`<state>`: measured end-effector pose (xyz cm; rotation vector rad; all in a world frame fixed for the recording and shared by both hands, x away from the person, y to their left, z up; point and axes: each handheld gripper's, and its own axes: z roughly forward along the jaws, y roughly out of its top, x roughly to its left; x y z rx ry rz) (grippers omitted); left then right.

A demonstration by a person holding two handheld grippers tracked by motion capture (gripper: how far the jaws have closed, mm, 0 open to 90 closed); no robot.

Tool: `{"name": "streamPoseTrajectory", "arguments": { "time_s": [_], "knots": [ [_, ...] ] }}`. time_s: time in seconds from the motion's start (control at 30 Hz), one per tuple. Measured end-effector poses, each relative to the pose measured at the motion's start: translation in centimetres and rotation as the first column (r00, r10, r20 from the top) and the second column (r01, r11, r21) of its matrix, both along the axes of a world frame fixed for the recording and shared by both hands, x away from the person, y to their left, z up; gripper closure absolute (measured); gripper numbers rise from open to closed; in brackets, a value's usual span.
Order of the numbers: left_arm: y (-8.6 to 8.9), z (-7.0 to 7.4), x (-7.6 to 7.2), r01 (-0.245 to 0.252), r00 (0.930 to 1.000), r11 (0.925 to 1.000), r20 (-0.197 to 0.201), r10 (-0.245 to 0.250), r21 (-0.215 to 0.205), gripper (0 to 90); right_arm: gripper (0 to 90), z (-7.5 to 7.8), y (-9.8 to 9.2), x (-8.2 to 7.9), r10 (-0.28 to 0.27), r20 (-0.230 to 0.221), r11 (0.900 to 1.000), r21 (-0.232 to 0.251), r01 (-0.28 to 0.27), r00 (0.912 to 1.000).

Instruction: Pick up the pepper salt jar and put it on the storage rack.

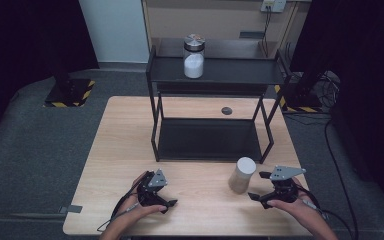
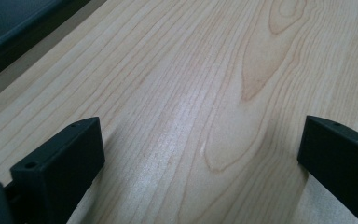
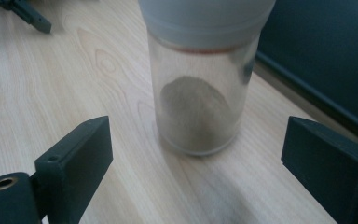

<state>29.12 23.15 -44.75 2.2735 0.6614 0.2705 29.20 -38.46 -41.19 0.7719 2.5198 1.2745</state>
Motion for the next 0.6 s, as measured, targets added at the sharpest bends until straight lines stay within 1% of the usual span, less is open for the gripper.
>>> {"name": "streamPoseTrajectory", "arguments": {
  "time_s": [0.2,0.27,0.6],
  "knots": [
    [0.0,0.0,0.0,-0.001,1.0000,1.0000,0.000,0.001,0.000,0.0,12.2,0.3,0.7,0.5,-0.006,0.016,1.000,0.018,0.005,0.9999],
    [0.0,0.0,0.0,-0.001,1.0000,1.0000,0.000,0.001,0.000,0.0,12.9,0.4,0.9,0.8,-0.005,0.014,1.000,0.031,0.004,0.9999],
    [0.0,0.0,0.0,-0.002,1.0000,1.0000,0.000,0.002,0.001,0.0,17.7,0.7,1.7,1.6,0.005,0.020,0.999,0.044,-0.006,0.9998]
  ]
}}
